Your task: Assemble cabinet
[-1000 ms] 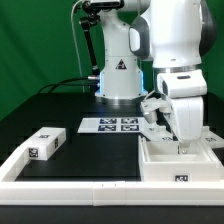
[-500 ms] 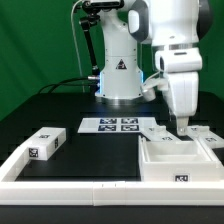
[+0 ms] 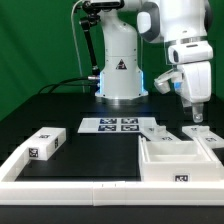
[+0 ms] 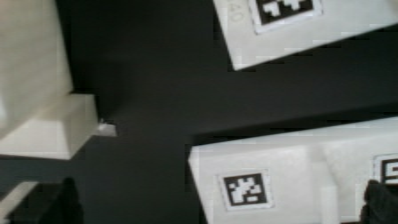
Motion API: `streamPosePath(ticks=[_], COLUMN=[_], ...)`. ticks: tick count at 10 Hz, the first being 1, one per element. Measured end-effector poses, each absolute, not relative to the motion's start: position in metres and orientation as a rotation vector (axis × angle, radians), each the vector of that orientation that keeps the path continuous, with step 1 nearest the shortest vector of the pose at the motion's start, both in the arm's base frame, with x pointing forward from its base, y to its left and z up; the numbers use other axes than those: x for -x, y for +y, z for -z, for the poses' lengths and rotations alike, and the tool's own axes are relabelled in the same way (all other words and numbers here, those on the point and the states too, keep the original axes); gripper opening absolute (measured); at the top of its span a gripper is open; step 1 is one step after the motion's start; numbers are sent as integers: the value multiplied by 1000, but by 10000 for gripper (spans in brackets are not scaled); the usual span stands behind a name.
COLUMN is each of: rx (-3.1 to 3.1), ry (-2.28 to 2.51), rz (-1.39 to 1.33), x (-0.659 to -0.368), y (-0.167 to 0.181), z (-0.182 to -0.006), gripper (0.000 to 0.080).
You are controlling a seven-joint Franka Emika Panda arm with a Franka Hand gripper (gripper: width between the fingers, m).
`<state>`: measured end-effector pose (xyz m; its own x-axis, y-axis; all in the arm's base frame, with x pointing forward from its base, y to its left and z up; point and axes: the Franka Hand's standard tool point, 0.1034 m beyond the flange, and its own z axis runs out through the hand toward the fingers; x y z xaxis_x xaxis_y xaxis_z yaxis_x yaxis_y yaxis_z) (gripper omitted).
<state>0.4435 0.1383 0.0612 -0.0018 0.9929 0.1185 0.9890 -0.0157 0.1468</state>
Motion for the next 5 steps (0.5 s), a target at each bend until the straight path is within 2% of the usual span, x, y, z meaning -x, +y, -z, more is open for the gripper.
streamPosePath(ticks=[3, 5], rx=[-2208, -2080], ry=[2188, 2310], rz=[-291, -278], x=[-443, -436], y=[137, 142], z=[-60, -53], gripper=[797, 797])
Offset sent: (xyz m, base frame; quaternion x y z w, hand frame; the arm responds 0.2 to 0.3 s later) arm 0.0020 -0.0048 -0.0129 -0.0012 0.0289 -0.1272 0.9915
